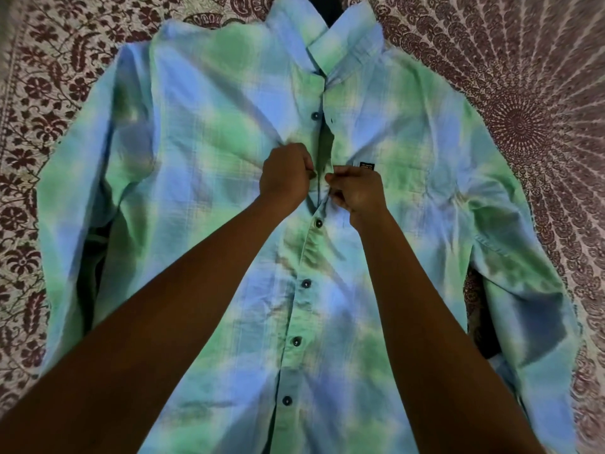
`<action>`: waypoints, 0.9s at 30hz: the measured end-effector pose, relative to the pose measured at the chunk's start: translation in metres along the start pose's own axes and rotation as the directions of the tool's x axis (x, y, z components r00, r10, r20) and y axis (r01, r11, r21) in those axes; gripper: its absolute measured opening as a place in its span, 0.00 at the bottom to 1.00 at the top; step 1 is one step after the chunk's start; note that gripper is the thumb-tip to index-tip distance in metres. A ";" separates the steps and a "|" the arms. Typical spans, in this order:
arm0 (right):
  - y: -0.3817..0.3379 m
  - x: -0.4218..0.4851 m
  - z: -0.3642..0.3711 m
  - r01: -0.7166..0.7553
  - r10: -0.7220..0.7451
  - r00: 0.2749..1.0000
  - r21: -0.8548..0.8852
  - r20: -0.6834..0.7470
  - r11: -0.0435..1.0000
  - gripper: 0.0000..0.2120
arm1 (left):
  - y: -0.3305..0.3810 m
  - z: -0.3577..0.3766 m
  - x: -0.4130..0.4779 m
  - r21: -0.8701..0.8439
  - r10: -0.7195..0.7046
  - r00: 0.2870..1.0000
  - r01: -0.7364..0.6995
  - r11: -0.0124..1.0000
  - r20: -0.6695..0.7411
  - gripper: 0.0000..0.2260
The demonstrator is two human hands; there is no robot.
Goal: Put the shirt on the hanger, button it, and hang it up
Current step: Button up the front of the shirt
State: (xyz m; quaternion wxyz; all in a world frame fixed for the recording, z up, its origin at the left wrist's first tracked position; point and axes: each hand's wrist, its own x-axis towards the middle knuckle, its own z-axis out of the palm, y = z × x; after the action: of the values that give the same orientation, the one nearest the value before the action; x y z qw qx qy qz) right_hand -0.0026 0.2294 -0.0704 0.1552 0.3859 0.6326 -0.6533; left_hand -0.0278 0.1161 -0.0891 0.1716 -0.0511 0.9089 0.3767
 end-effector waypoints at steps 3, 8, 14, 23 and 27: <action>0.007 0.003 0.002 0.032 -0.032 0.999 0.043 -0.003 0.999 0.15 | 0.004 -0.003 0.000 -0.138 -0.029 0.998 0.036 0.990 0.051 0.04; 0.013 0.005 0.002 0.052 -0.054 0.999 0.117 0.009 0.992 0.15 | 0.002 -0.007 0.000 -0.444 -0.146 0.974 0.208 0.872 0.171 0.07; 0.017 0.006 0.000 0.086 -0.090 0.995 0.089 0.041 0.992 0.15 | 0.001 -0.005 -0.002 -0.454 -0.151 0.981 0.192 0.870 0.125 0.08; 0.015 0.004 0.002 0.082 -0.089 0.995 0.140 0.045 0.987 0.10 | -0.001 -0.002 -0.005 -0.403 -0.074 0.997 0.077 0.912 0.023 0.08; 0.016 0.004 0.003 0.115 -0.116 0.993 -0.038 -0.014 0.993 0.08 | -0.003 -0.001 -0.004 -0.416 -0.059 0.998 0.068 0.907 0.034 0.08</action>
State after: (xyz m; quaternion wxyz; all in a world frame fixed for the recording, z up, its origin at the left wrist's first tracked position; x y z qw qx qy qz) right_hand 0.0050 0.2249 -0.0843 0.1189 0.3511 0.6671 -0.6462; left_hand -0.0236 0.1132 -0.0894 0.1783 -0.1122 0.8036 0.5567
